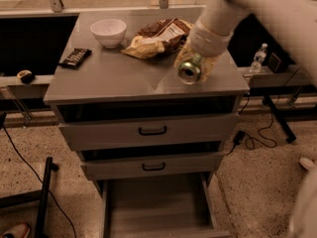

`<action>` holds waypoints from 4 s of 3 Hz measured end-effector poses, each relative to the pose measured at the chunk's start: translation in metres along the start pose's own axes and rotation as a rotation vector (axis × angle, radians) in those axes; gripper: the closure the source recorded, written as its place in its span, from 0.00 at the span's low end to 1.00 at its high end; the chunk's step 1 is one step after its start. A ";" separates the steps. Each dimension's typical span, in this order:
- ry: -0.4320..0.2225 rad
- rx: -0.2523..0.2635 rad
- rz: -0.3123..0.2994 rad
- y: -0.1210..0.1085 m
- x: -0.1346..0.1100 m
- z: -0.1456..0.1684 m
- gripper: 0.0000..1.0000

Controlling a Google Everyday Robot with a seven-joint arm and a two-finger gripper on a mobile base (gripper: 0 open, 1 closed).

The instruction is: Place green can into bottom drawer

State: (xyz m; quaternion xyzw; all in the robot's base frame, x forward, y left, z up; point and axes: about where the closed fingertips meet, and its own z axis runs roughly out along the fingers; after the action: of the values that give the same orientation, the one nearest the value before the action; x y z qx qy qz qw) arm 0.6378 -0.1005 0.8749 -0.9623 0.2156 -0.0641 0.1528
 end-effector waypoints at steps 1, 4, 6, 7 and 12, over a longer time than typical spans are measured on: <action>-0.025 0.179 0.136 0.031 -0.009 -0.061 1.00; -0.436 0.139 0.469 0.084 -0.118 -0.055 1.00; -0.637 0.309 0.589 0.090 -0.105 -0.018 1.00; -0.961 0.444 0.923 0.121 -0.128 0.110 1.00; -1.262 0.596 1.072 0.204 -0.127 0.344 1.00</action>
Offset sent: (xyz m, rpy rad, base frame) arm -0.1160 -0.1312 0.0735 0.5465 0.2358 -0.4939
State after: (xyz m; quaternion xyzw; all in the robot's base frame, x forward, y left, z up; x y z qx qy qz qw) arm 0.5080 -0.1287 0.4765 -0.5075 0.4882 0.5063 0.4977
